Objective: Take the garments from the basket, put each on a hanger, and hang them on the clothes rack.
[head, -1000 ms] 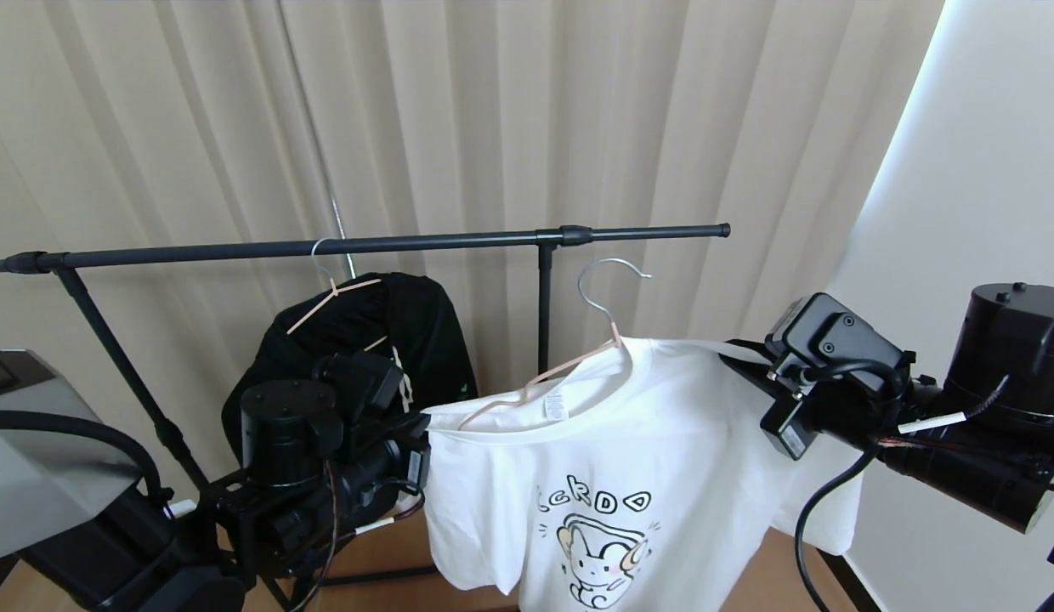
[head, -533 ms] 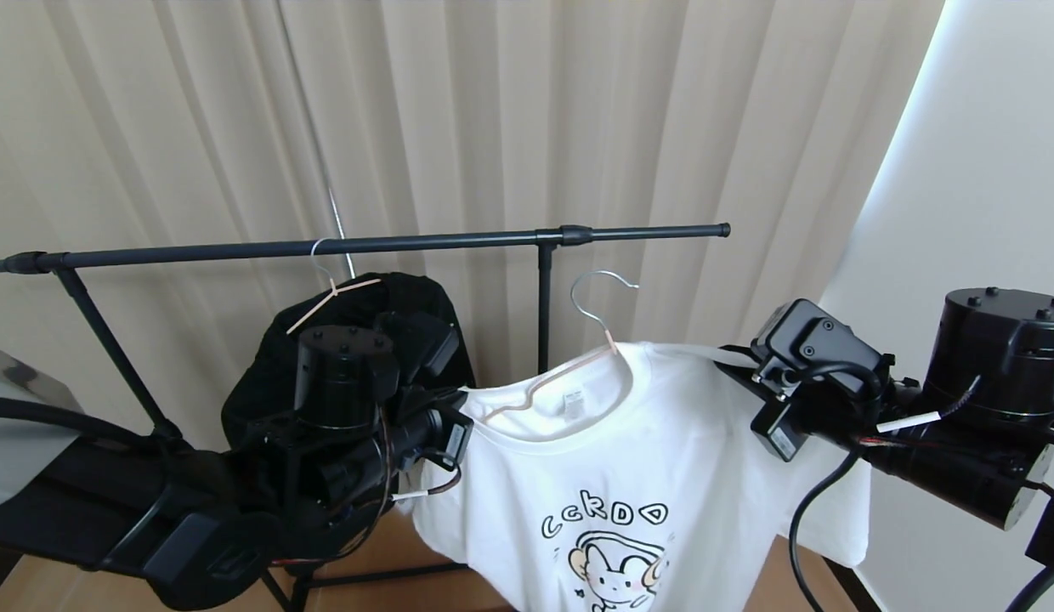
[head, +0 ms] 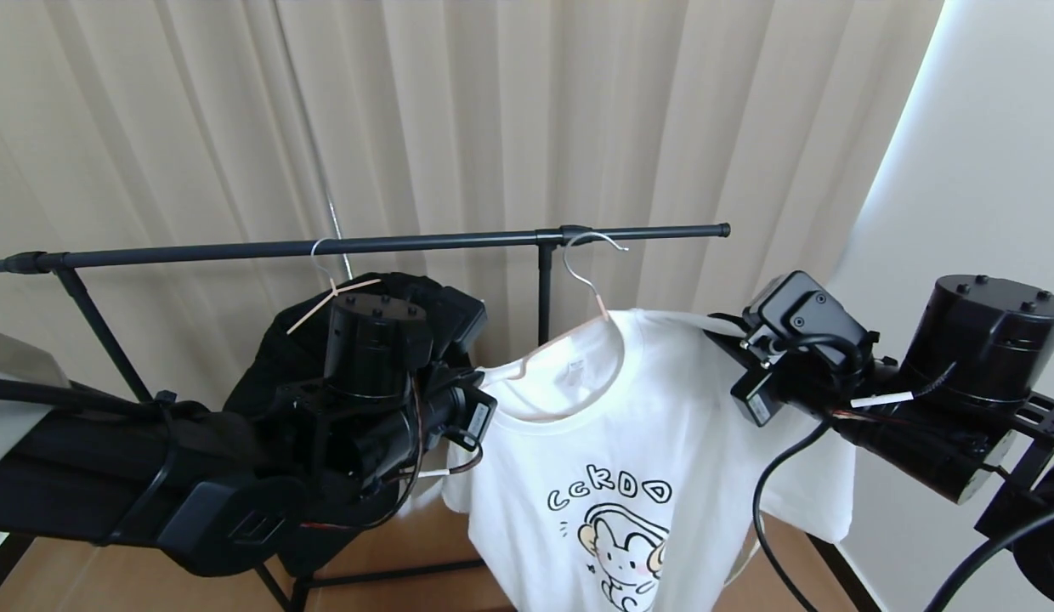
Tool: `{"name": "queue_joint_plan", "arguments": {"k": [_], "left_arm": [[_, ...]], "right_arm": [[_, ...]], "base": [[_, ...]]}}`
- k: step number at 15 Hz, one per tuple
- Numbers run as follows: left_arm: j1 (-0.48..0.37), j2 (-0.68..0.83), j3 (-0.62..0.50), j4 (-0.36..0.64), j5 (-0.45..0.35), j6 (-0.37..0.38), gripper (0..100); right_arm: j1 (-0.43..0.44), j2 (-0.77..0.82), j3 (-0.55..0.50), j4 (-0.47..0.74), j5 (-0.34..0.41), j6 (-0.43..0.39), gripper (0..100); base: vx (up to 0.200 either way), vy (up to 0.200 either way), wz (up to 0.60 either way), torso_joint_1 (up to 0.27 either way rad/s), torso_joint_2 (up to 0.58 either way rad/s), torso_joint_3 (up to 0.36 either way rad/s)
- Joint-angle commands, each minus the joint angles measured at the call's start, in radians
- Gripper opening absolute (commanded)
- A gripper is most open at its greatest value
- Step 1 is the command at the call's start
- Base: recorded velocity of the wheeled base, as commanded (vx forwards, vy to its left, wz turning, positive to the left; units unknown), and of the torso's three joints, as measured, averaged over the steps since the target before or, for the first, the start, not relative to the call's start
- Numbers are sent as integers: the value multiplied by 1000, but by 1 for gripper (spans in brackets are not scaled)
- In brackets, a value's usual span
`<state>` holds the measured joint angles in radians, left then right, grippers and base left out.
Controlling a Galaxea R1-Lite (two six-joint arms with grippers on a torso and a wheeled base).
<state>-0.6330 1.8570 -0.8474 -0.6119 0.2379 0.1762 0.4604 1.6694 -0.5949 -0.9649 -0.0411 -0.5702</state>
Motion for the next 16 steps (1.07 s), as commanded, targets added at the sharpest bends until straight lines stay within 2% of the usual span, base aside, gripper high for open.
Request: {"name": "queue_joint_plan", "arguments": {"k": [1,4,7,11,16], "left_arm": [[-1,-2,-1,-2,21,-4,0],[-7,-19,-2,0,24,-3,0],[-28,-62,-2,21,24,-1,0],[-50,-130,-12,80,24,-3,0],[-60,-145,-65,115,24,-37,0]], "right_arm": [[6,36,-13,-5,-8,38,0],[61,67,-34,-8,-74,101,0],[69,107,-33,-69,-85,101,0],[98,179,-28,-152,-145,99,0],[147,217,-28,-173,-163,101,0]], "base": [[0,0,0,0,0,0],[0,0,0,0,0,0],[0,0,0,0,0,0],[0,0,0,0,0,0],[0,0,0,0,0,0]]}}
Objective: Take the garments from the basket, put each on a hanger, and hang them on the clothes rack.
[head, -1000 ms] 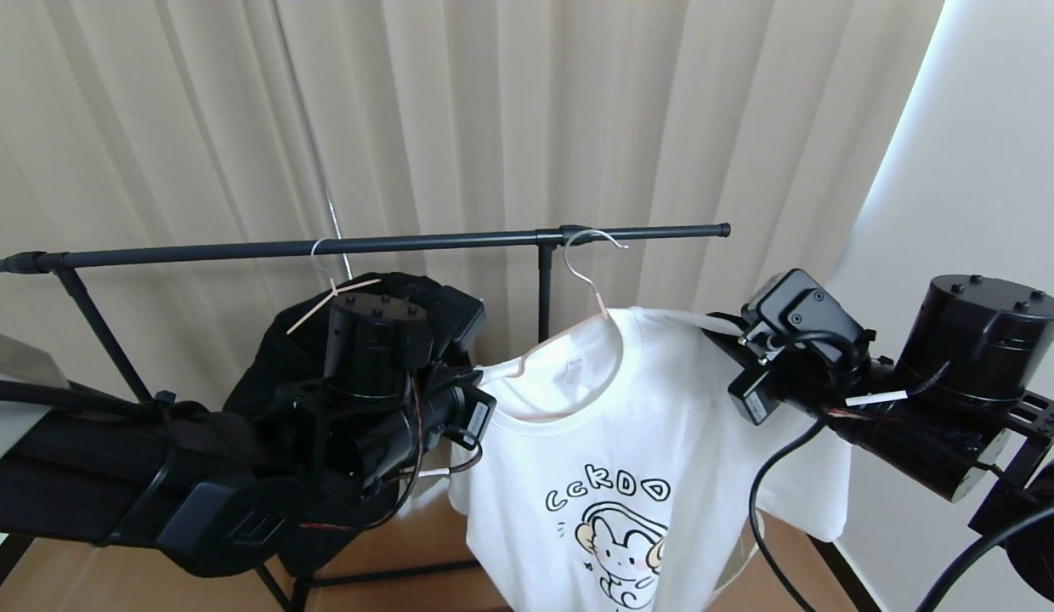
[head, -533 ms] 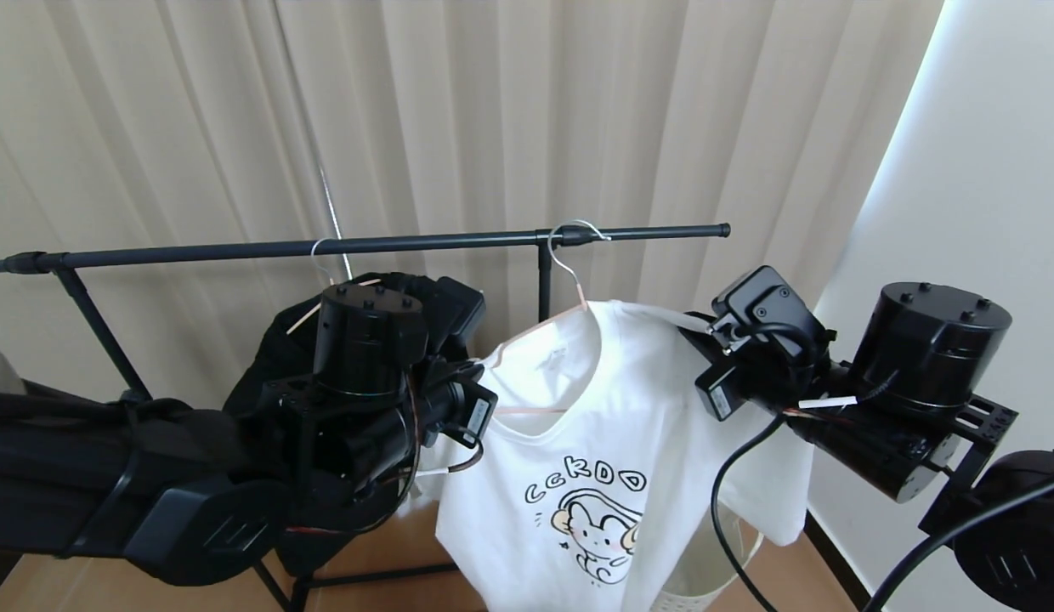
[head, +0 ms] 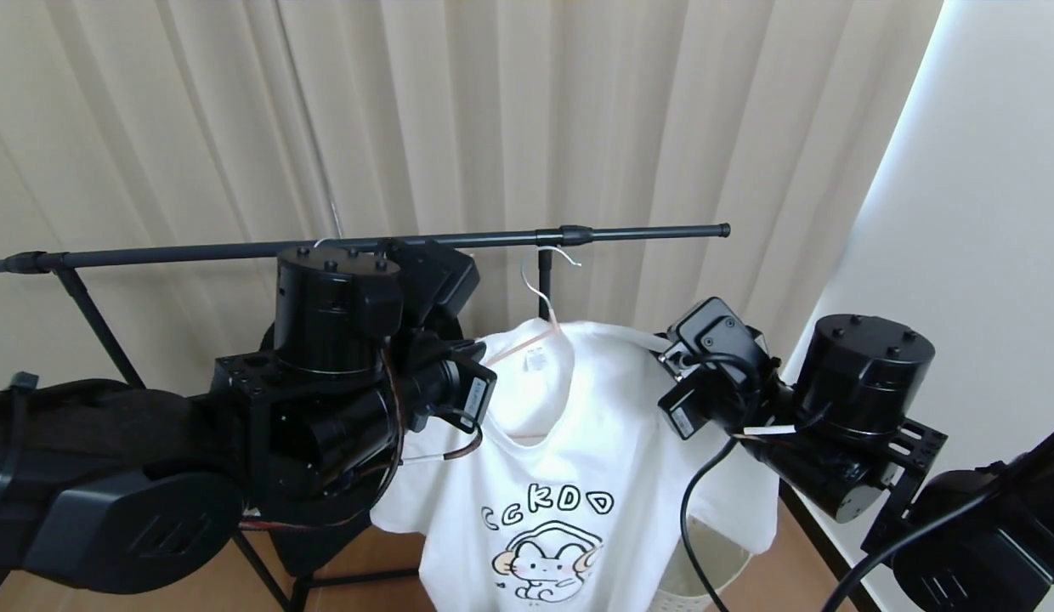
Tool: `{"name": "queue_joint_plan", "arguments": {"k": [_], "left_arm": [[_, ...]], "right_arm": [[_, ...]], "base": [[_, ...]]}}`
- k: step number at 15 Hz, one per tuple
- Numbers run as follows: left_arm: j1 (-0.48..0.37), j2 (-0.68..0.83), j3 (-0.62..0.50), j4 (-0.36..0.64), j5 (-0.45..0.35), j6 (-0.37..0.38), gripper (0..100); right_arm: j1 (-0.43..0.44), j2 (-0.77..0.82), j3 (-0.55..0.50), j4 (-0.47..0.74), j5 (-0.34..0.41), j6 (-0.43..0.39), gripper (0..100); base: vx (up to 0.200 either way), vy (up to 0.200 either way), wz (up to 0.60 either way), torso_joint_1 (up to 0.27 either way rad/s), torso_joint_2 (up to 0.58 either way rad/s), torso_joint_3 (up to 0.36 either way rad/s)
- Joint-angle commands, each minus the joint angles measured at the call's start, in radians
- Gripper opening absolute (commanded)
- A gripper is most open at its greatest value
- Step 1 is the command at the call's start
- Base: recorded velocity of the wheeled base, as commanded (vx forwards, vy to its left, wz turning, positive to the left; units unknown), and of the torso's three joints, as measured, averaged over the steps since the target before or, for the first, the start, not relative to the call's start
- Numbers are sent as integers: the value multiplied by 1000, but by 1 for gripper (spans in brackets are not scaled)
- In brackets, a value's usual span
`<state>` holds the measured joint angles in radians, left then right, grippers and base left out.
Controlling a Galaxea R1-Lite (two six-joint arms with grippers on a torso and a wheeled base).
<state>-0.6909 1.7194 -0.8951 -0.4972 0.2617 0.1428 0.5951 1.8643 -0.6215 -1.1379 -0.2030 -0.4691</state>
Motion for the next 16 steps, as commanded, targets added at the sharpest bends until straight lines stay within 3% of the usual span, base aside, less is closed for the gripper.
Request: {"name": "queue_joint_plan", "arguments": {"k": [1,7,13,16], "left_arm": [[-4,-7,-33,14,1,-8,0],[-16,-6,-110,60,1,-31,0],[-16,-6,-108,63,1,-52,0],[-15,-3,-111,62,1,-68,0]], "right_arm": [[14,27,0,0,-1,0,0],[71,75,-6,-68,-3,53,0],[80,65,-80,-82,14,313,0],[80,59,-101,-80,59,388,0]], "base": [[0,0,0,0,0,0],[0,0,0,0,0,0],[0,0,0,0,0,0],[0,0,0,0,0,0]]}}
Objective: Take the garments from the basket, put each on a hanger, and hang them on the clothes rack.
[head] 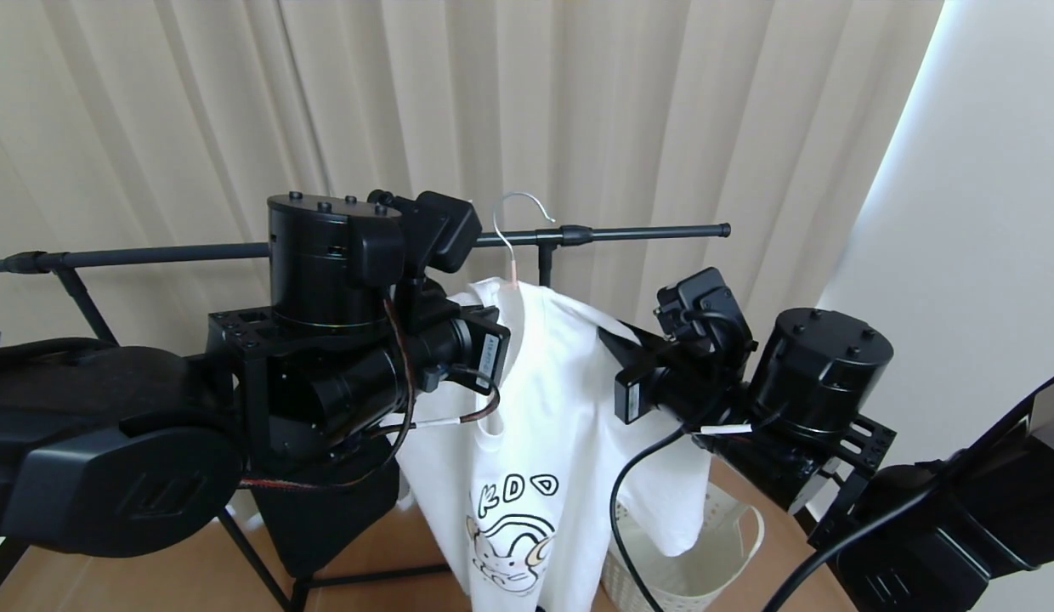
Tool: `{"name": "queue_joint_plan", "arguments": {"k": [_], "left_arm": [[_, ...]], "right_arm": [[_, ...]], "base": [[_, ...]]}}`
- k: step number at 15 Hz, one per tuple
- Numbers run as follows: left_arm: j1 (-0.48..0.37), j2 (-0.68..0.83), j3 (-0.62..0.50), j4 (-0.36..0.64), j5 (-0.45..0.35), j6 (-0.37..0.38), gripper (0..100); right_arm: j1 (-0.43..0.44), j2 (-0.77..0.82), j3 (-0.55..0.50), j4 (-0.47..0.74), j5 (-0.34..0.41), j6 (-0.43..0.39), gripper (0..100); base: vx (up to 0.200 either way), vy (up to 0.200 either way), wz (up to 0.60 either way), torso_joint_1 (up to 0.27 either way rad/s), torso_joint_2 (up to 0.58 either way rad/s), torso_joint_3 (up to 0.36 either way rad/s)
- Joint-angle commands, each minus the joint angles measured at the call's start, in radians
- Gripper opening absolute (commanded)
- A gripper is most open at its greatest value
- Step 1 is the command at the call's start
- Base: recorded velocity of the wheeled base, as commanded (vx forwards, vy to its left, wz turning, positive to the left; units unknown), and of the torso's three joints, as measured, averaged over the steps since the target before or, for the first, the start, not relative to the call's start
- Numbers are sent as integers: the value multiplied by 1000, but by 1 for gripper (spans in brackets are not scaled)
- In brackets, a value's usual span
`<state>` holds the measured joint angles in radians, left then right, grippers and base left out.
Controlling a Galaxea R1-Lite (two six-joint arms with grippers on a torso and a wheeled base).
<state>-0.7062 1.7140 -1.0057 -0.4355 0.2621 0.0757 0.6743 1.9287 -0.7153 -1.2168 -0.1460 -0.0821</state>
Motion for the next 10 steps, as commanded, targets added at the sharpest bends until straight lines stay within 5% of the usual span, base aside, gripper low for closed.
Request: {"name": "queue_joint_plan", "arguments": {"k": [1,10], "left_arm": [[1,4,1,0,0,-1,0],[-15,7,-10,-3,5,-28,0]], "right_arm": [[-1,-10,-9,-1,3,13,0],[-33,-37,-18,-4,120,122,0]], "base": [[0,0,0,0,0,0],[0,0,0,0,0,0]]}}
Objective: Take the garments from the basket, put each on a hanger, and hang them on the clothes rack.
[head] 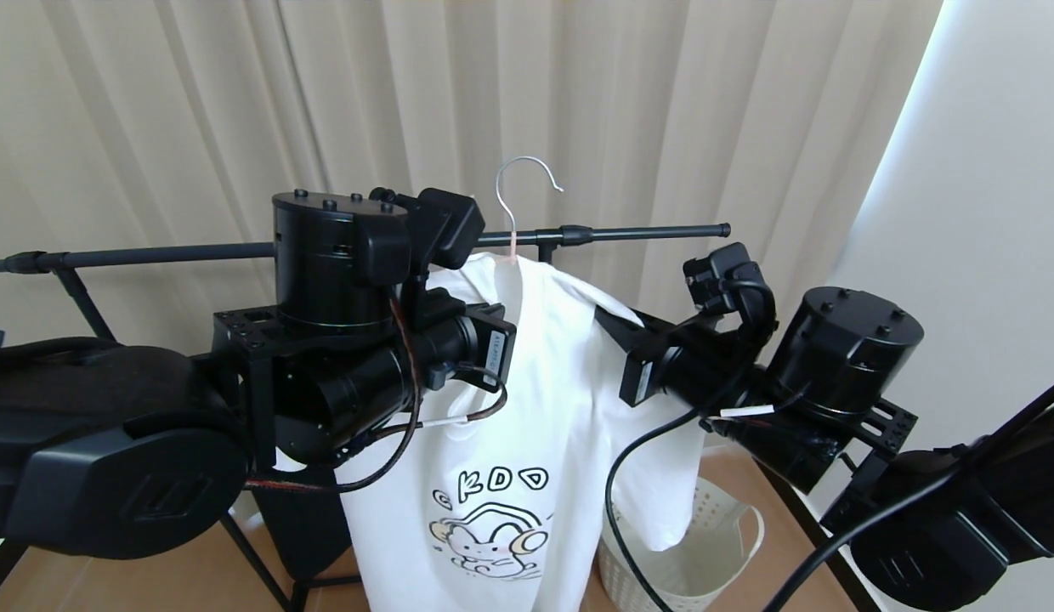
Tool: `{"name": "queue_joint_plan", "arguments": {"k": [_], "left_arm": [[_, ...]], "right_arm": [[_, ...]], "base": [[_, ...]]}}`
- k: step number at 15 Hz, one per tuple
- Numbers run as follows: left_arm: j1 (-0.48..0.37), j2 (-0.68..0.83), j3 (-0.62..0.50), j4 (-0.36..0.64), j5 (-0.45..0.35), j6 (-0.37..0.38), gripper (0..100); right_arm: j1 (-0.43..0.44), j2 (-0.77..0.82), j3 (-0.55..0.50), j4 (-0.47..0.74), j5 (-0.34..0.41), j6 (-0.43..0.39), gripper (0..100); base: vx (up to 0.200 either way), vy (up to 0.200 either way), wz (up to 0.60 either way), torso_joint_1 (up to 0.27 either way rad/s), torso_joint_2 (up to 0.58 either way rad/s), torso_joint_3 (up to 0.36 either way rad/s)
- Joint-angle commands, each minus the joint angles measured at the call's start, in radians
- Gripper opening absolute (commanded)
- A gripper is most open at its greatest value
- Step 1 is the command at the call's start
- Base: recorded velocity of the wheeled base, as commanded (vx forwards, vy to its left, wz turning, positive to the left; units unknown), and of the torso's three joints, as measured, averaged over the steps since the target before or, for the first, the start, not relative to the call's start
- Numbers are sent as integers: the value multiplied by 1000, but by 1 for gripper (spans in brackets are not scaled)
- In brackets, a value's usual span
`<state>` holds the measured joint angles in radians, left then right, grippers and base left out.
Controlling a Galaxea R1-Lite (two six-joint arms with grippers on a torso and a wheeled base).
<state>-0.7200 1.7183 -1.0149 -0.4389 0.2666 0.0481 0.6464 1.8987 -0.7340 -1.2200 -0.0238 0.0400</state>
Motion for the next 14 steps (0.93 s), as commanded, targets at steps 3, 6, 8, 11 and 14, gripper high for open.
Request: {"name": "queue_joint_plan", "arguments": {"k": [3,6,8,11,14], "left_arm": [[-13,4,4,2,2,-1,0],[-32,17,-1,2,2,-1,0],[-38,18,-2,0,3,-1,0],[-39,18,-5,-1,6,-1,0],[-44,18,-5,-4,23,-1,100]], "right_arm": [[-14,-20,-1,-3,16,26,0],[-27,-41,2,-3,58,51,0],[-30,-46,1,-3,61,69,0],[-42,-47,4,-4,90,70,0],[-42,-46,4,-4,91,72,0]], "base": [[0,0,0,0,0,0],[0,0,0,0,0,0],[0,0,0,0,0,0],[0,0,0,0,0,0],[0,0,0,0,0,0]]}}
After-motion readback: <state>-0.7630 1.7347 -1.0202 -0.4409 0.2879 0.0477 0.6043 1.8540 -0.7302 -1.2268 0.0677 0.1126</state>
